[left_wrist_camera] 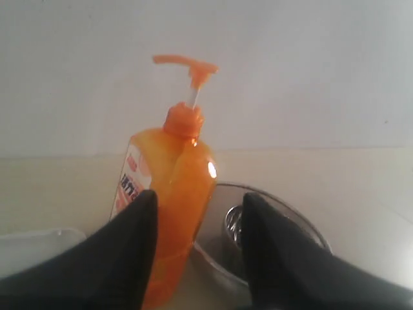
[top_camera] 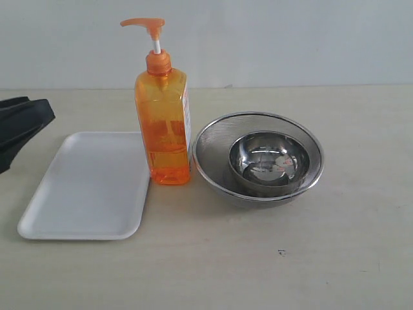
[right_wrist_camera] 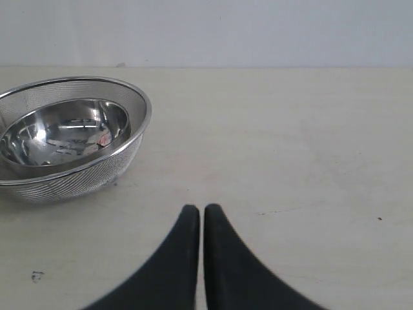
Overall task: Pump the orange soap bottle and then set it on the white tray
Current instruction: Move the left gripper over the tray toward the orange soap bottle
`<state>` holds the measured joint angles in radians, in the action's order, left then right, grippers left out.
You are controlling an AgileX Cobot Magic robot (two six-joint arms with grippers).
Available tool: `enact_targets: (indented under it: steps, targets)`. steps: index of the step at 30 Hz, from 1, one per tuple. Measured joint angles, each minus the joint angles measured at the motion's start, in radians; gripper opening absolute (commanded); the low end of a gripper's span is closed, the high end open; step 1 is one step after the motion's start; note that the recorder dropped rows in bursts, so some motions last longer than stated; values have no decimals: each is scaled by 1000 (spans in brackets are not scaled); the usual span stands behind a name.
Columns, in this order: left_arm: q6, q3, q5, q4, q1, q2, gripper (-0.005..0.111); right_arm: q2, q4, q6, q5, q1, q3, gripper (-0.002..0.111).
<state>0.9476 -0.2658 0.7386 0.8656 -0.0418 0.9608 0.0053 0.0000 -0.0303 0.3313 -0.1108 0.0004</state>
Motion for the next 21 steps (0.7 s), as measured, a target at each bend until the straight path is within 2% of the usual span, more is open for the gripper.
enact_targets:
  steps: [2,4,7,9,11,21]
  targets:
    - [-21,0,-2,0,0,34,18,0,0,0,0,0,0,0]
    - [-46,0,-5,0,0,64,15,0,0,0,0,0,0,0]
    - [-82,0,-6,0,0,87,25,0,0,0,0,0,0,0]
    - [-87,0,-4,6,0,92,39,0,0,0,0,0,0,0]
    - [-77,0,4,33,0,92,48,0,0,0,0,0,0,0]
    - [-72,-9,79,99,0,92,48,0,0,0,0,0,0,0]
